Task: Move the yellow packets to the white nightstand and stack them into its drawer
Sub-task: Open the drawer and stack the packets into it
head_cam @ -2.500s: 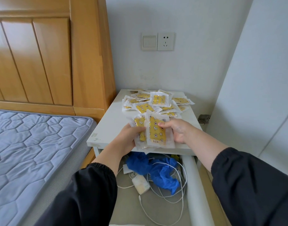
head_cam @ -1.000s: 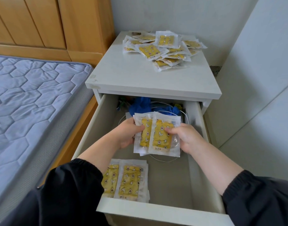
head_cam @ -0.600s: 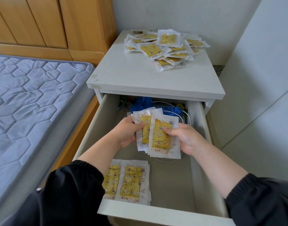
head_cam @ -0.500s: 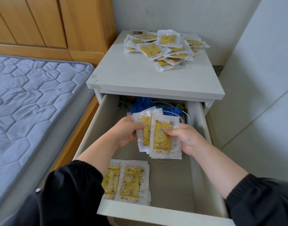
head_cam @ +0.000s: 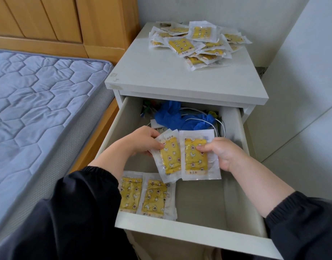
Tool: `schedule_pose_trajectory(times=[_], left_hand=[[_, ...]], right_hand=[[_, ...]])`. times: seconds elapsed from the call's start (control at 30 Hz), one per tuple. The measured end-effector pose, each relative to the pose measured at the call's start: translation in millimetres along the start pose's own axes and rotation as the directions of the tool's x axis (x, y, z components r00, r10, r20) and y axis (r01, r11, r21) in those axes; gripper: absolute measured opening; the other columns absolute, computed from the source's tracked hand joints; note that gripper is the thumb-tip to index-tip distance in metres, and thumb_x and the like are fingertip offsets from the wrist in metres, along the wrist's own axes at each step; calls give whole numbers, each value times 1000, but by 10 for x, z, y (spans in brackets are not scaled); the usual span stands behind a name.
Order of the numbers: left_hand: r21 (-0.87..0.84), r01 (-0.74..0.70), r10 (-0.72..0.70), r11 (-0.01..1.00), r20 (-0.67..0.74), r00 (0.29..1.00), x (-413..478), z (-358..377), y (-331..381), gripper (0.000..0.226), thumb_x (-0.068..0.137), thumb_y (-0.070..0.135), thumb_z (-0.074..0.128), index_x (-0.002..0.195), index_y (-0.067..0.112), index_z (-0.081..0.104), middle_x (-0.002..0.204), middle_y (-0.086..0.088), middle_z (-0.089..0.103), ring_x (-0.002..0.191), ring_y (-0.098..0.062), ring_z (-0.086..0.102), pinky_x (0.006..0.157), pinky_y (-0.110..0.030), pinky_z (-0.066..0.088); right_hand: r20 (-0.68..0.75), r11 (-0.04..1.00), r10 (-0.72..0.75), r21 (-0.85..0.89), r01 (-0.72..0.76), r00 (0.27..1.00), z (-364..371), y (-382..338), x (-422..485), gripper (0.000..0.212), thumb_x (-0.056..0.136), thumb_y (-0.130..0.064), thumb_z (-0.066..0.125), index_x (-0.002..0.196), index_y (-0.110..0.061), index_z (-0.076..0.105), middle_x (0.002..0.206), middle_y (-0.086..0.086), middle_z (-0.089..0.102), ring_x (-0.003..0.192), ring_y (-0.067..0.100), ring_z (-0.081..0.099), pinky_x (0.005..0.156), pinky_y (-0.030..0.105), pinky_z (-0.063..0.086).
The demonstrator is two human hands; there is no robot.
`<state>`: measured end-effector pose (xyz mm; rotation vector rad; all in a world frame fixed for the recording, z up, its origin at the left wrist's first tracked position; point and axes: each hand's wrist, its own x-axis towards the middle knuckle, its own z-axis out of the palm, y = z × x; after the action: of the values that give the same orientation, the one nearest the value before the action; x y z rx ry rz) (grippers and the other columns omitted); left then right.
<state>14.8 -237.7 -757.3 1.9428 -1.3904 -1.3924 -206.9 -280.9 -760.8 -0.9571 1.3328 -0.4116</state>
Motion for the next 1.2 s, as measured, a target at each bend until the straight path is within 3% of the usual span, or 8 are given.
schedule_pose_trajectory(times=[0.13, 0.3, 0.5, 0.67, 0.87, 1.03, 1.1, 1.2], left_hand=[[274, -23, 35, 961, -40, 999, -53, -102, -103, 12, 89, 15, 64, 101, 14, 65, 95, 1, 69, 84, -10, 66, 68, -21, 52], [622, -36, 67, 782, -26, 997, -136, -189, -161, 21, 90, 17, 61, 111, 16, 61, 107, -1, 62, 96, -17, 58, 78, -26, 45], [833, -40, -160, 552, 153, 975, -171, -153, -185, 20, 90, 14, 58, 110, 15, 60, 106, -2, 61, 96, -20, 58, 73, -28, 43], [925, -66, -328, 375, 199, 924, -123, -57, -306, 33, 93, 12, 54, 126, 9, 57, 119, -8, 61, 103, -25, 58, 81, -32, 45], [960, -87, -356, 265, 181, 917, -69, 65, -432, 29, 91, 3, 51, 118, 5, 61, 118, -12, 63, 100, -29, 60, 89, -34, 49], [984, -45, -354, 175, 106, 929, -118, 133, -372, 33, 92, 9, 58, 124, 7, 58, 125, -7, 59, 115, -29, 57, 95, -37, 46], [981, -46, -318, 188, 105, 942, -103, 146, -358, 46, 86, 12, 66, 130, 11, 54, 126, -5, 58, 114, -27, 57, 92, -37, 47], [944, -75, -263, 322, 165, 950, -96, 138, -356, 68, 80, 20, 75, 140, 16, 44, 133, -4, 54, 119, -27, 53, 95, -36, 47]], right_hand=[[-31, 999, 37, 13, -37, 999, 30, 15, 3, 20, 85, 0, 64, 103, -8, 64, 96, 13, 73, 91, 31, 69, 80, 50, 53], [-5, 989, 135, 57, -135, 991, 151, 102, 22, 21, 86, 1, 61, 106, -6, 63, 95, 15, 73, 88, 32, 69, 75, 48, 54], [-41, 976, 213, 59, -211, 976, 265, 240, 76, 24, 84, 0, 62, 107, -6, 62, 104, 16, 70, 93, 36, 67, 82, 54, 52], [-146, 968, 205, -113, -222, 968, 497, 415, 175, 39, 79, -9, 69, 116, -6, 58, 110, 15, 65, 99, 36, 63, 92, 52, 49], [-138, 957, 245, -123, -262, 959, 702, 577, 170, 35, 80, -4, 67, 114, -3, 59, 109, 17, 65, 99, 36, 63, 92, 50, 50], [-207, 967, 195, -125, -224, 959, 536, 494, 199, 40, 80, -4, 69, 118, -4, 58, 112, 14, 64, 102, 33, 62, 93, 48, 50], [-202, 963, 202, -137, -232, 958, 513, 512, 202, 39, 79, -3, 69, 117, -4, 58, 112, 14, 64, 103, 34, 62, 94, 48, 49], [-157, 951, 243, -156, -268, 957, 563, 577, 207, 40, 75, 0, 70, 113, -3, 59, 110, 16, 65, 100, 37, 63, 92, 51, 50]])
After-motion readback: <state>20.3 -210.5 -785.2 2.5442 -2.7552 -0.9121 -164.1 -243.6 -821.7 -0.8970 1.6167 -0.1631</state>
